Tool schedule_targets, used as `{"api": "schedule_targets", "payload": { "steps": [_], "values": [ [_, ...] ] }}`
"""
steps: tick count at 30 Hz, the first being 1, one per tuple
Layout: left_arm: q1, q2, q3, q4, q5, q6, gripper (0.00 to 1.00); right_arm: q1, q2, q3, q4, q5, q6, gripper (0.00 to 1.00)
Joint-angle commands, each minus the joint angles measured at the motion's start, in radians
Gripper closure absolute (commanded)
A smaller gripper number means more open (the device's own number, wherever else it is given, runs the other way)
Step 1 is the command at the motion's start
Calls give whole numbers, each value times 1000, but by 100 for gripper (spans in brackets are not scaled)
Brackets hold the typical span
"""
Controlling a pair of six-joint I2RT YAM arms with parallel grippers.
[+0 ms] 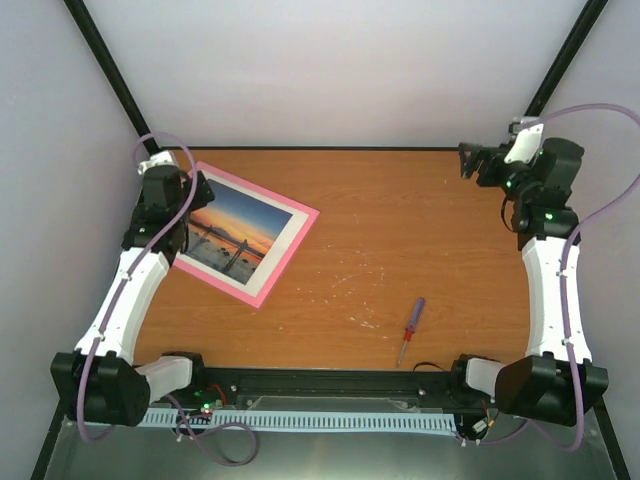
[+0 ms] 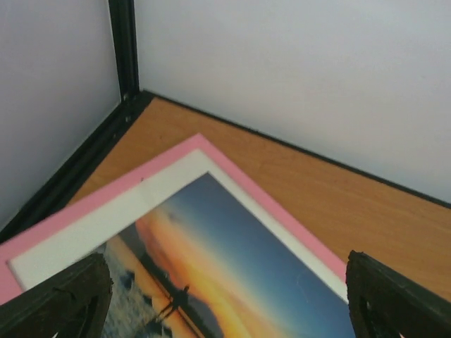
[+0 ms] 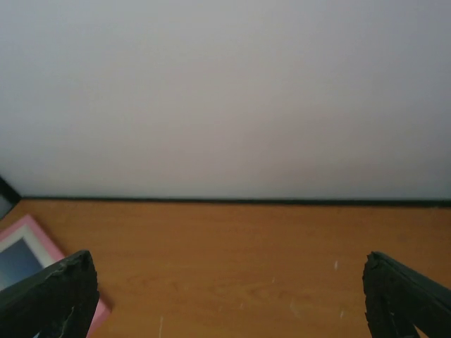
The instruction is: Take the photo out of the frame
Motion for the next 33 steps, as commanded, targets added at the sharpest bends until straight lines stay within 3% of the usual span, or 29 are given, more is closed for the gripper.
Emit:
{"api": "schedule_targets", "payload": {
  "steps": [1,5,8,15,22,28,33],
  "values": [
    [77,-99,-84,24,209,-29,13,32,-34,-101,-26,-55,-56,0],
    [135,-144,-158,-18,372,-13,32,58,-21,-201,-40,-122,-111,4],
    [145,-154,-183,-56,444,-9,40,76,1,-266,-67,-174,-175,8],
    [129,-141,-226,-68,576,-19,39,105,-22,-416,-88,-229,-279,12],
    [-8,-24,-186,-65,598,-3,38,117,-13,-468,-110,-275,-332,12],
    [-122,136,-104,-68,597,12,49,120,-24,-477,-120,-298,-365,12],
    [-212,277,-12,-67,540,28,52,121,-25,-474,-126,-311,-379,12]
  ]
}}
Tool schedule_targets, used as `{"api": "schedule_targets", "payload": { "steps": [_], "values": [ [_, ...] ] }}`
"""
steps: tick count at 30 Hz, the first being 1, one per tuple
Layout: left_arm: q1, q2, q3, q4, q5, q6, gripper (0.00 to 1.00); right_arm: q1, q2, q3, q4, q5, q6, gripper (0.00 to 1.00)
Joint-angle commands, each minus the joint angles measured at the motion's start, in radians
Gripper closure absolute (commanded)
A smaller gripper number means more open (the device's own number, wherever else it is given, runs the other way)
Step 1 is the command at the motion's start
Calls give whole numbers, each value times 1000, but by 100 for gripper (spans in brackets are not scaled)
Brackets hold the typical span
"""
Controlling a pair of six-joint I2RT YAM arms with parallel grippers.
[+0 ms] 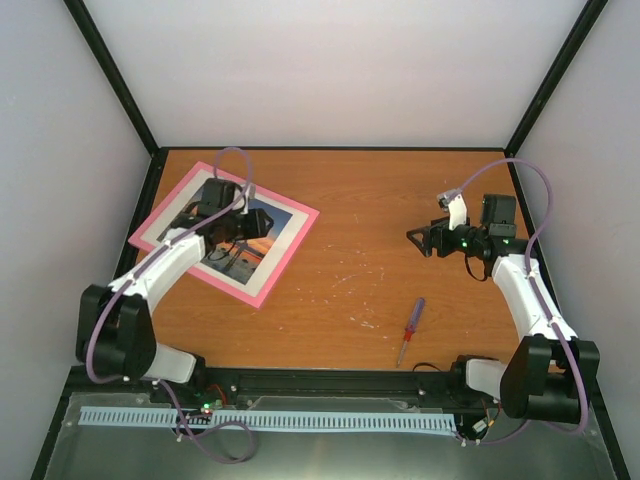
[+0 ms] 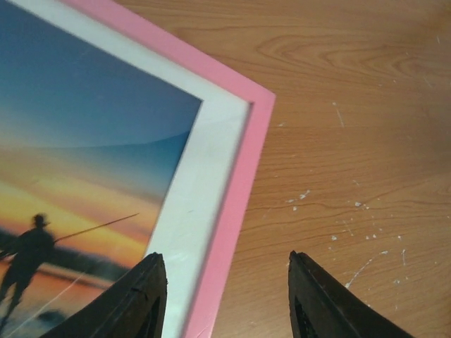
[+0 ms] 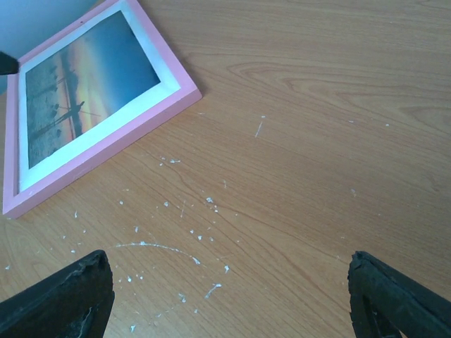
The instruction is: Take the photo out of the frame
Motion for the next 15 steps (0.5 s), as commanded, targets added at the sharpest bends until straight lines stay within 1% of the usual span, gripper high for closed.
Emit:
{"api": "schedule_targets", "payload": {
  "steps": [1,6,12,15],
  "values": [
    [-74,108,120,1,-48,35,51,8,-19,-9,-14,-33,-32,12],
    [-131,252,226,-26,-108,45,49,11,-10,-6,-25,-40,-41,12],
    [-151,416,381,-59,-56,86,49,13,4,-1,-34,-42,-47,12],
    [-174,512,464,-82,-64,99,50,12,5,1,-36,-36,-48,12]
  ]
}}
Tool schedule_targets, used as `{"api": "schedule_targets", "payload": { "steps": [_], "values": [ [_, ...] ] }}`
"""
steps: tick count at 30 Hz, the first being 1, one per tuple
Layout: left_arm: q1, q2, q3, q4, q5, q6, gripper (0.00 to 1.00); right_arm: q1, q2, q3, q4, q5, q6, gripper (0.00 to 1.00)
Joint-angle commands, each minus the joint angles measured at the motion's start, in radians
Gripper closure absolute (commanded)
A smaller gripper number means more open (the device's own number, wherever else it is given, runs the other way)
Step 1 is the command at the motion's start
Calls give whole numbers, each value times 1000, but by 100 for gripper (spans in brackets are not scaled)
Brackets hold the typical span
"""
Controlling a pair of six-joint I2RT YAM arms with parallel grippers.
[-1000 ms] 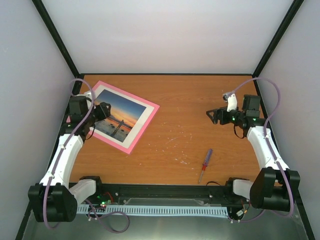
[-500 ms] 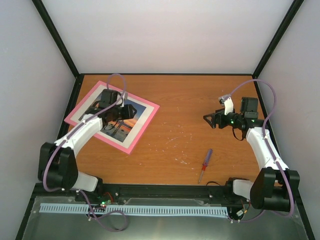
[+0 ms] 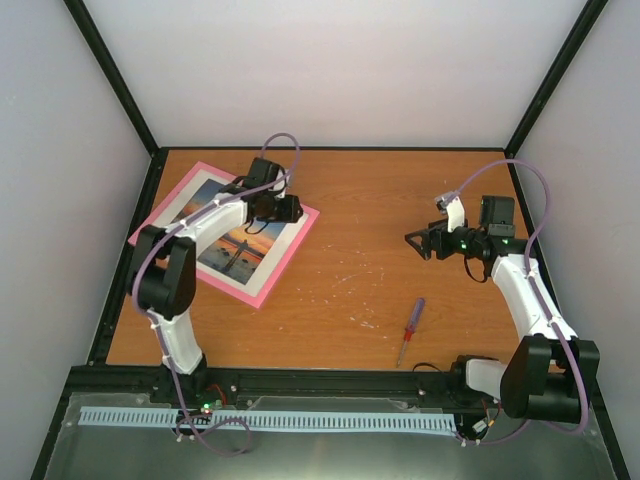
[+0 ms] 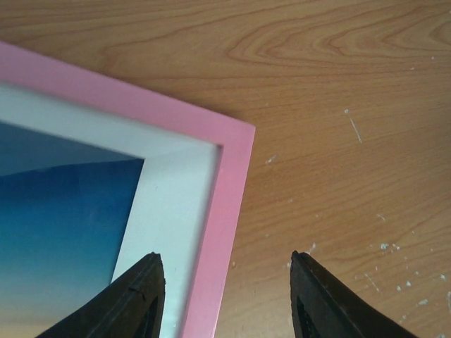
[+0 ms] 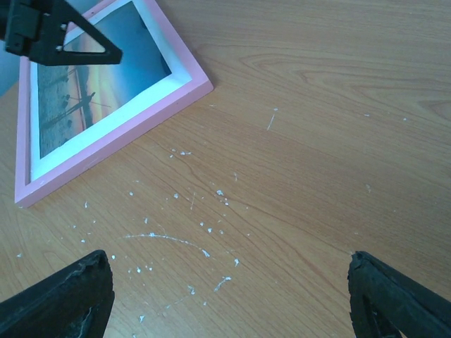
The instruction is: Take the photo out of the frame
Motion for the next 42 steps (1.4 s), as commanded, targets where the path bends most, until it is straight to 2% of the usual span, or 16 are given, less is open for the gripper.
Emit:
{"api": "schedule_targets", "payload": {
  "steps": [1,10,21,28,35,42],
  "values": [
    [-40,114,133,-49,-8,48,50,8,4,2,-5,-6,-20,12],
    [-118,271,267,-110,-88,72,46,9,16,1,-7,-8,-23,12],
    [-136,297,273,-127,-251,109,44,11,31,5,-14,-5,-27,12],
    [-136,351,291,-148,-246,134,46,11,35,5,-15,-3,-28,12],
    [-136,366,272,-131,-212,144,51,11,40,5,-18,-2,-30,12],
    [-217,349,230,-78,-196,218,69,11,46,7,-19,0,-32,12]
  ]
}}
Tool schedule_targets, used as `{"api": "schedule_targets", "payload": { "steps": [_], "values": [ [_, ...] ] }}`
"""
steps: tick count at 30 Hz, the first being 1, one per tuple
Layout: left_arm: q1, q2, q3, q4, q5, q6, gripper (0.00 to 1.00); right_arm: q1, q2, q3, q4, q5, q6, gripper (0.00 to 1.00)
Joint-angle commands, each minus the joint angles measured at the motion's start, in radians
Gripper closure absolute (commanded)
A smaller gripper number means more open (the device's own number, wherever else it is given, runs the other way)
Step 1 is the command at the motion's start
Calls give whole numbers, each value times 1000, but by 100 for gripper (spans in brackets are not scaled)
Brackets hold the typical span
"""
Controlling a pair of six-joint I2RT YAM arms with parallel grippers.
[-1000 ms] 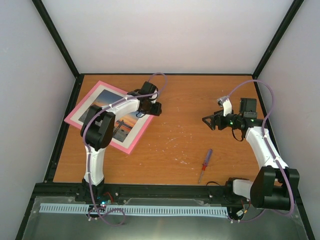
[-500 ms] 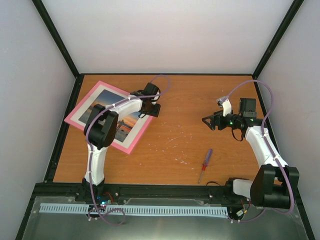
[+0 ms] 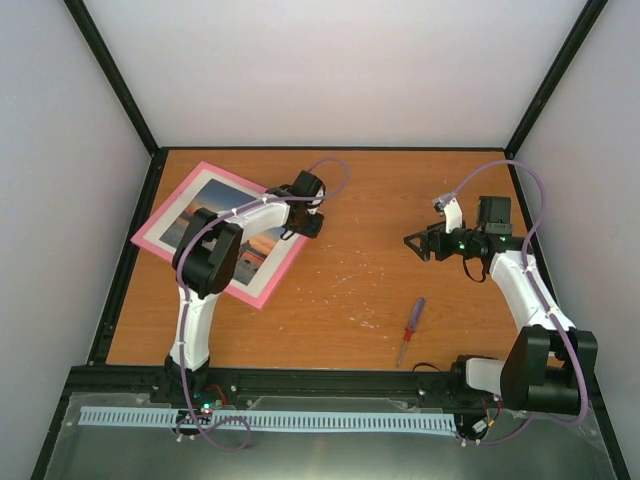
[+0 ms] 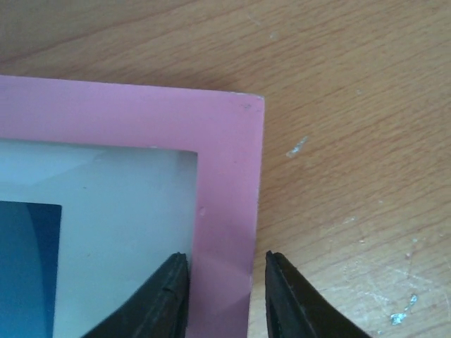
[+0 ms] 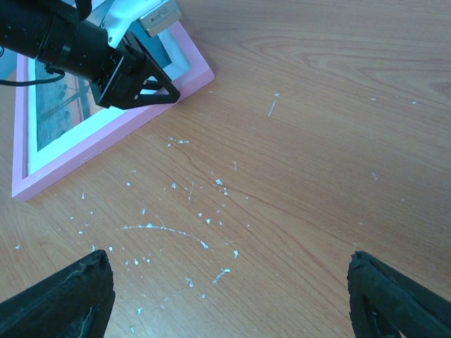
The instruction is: Take the photo out of the frame
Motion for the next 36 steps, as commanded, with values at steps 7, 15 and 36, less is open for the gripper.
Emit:
{"api": "schedule_targets", "payload": {
  "steps": [7,15,36],
  "values": [
    [-202,-15,-22,63,104,111,88,7,13,9,-11,-1,-14,12],
    [-356,-131,-141,113,311,210,94,7,5,14,-12,-18,-4,12],
    [-451,-735,-559,143,95,-80,42,90,-15,105,-164,134,-118,20]
  ]
}}
